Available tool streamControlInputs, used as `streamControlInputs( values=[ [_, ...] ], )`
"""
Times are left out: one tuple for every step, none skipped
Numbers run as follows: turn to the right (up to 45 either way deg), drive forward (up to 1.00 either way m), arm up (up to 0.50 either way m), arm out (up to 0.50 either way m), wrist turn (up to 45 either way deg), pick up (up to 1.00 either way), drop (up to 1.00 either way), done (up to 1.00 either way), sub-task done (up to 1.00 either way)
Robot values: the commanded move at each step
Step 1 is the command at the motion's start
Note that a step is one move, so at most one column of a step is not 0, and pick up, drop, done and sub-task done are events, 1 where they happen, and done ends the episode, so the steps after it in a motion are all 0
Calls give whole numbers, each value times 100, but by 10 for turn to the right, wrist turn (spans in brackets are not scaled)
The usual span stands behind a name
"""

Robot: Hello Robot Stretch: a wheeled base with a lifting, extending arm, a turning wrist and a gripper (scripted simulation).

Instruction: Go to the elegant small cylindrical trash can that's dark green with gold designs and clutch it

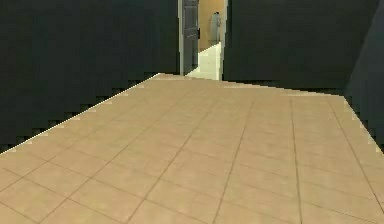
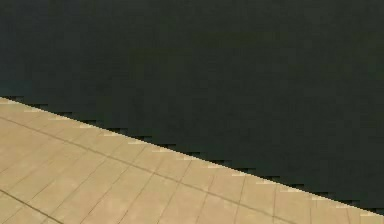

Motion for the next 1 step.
streamControlInputs(
  values=[
    [0, 100, 0, 0, 0, 0, 0, 0, 0]
  ],
)
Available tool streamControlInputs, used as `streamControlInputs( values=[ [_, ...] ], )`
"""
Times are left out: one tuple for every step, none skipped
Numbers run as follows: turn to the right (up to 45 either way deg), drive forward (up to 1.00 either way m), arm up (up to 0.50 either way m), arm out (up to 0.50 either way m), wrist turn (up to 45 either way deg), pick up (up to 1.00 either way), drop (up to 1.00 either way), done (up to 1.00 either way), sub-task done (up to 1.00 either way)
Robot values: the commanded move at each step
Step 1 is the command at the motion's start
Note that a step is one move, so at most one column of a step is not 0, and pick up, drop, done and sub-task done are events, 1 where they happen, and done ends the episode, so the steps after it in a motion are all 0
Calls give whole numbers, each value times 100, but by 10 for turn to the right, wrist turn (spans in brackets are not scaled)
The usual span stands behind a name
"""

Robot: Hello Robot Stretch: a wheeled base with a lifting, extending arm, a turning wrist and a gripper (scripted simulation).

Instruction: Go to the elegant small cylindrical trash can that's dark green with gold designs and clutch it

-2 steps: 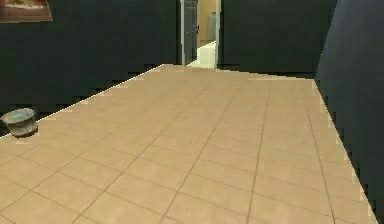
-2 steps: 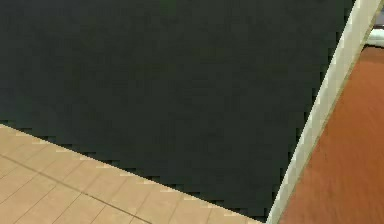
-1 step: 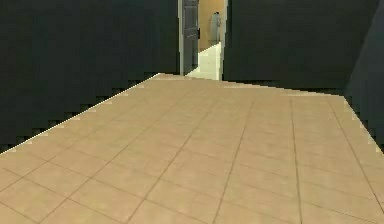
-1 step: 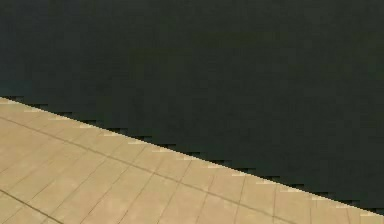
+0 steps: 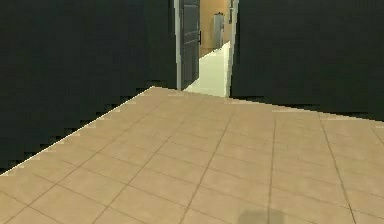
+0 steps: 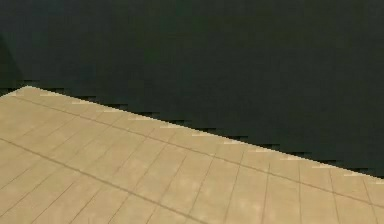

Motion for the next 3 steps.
streamControlInputs(
  values=[
    [30, 0, 0, 0, 0, 0, 0, 0, 0],
    [0, 100, 0, 0, 0, 0, 0, 0, 0],
    [0, 100, 0, 0, 0, 0, 0, 0, 0]
  ],
)
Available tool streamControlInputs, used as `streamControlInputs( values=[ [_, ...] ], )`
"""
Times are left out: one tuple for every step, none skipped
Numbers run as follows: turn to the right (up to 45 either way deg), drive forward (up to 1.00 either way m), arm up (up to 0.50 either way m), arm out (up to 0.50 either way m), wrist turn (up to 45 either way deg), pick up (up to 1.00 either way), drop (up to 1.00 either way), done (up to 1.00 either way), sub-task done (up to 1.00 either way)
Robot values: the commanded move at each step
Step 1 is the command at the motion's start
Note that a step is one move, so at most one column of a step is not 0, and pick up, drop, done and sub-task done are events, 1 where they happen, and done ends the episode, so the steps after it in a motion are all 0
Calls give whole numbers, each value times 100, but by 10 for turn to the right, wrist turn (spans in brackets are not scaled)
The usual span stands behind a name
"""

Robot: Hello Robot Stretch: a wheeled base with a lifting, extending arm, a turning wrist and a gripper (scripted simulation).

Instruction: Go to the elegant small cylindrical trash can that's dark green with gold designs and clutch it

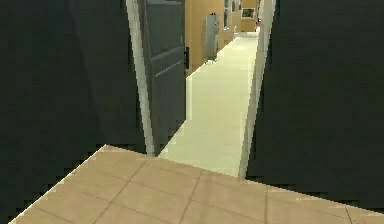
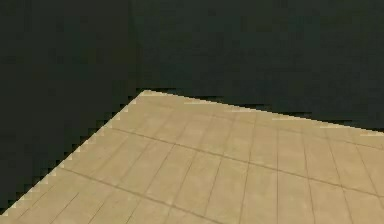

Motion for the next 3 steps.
streamControlInputs(
  values=[
    [0, 100, 0, 0, 0, 0, 0, 0, 0],
    [0, 40, 0, 0, 0, 0, 0, 0, 0],
    [210, 0, 0, 0, 0, 0, 0, 0, 0]
  ],
)
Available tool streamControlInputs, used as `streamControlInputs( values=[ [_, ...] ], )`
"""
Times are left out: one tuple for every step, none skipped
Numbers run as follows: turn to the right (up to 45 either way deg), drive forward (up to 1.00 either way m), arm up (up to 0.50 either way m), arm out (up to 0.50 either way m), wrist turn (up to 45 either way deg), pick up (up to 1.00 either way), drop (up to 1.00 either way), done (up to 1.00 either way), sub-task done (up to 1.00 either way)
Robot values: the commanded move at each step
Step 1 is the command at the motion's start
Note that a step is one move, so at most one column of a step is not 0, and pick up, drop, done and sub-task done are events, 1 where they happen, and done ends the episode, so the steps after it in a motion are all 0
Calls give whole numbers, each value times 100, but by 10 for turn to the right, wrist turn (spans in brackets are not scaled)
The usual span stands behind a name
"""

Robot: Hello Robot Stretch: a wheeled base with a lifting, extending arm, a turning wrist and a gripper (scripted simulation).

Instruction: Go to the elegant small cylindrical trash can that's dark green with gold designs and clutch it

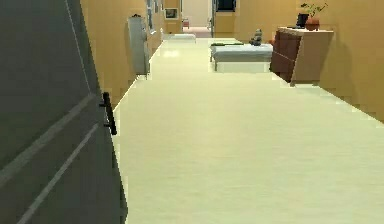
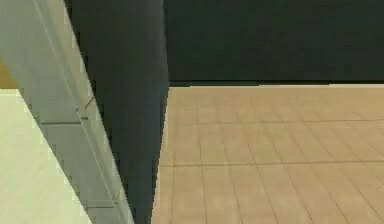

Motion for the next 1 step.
streamControlInputs(
  values=[
    [0, 100, 0, 0, 0, 0, 0, 0, 0]
  ],
)
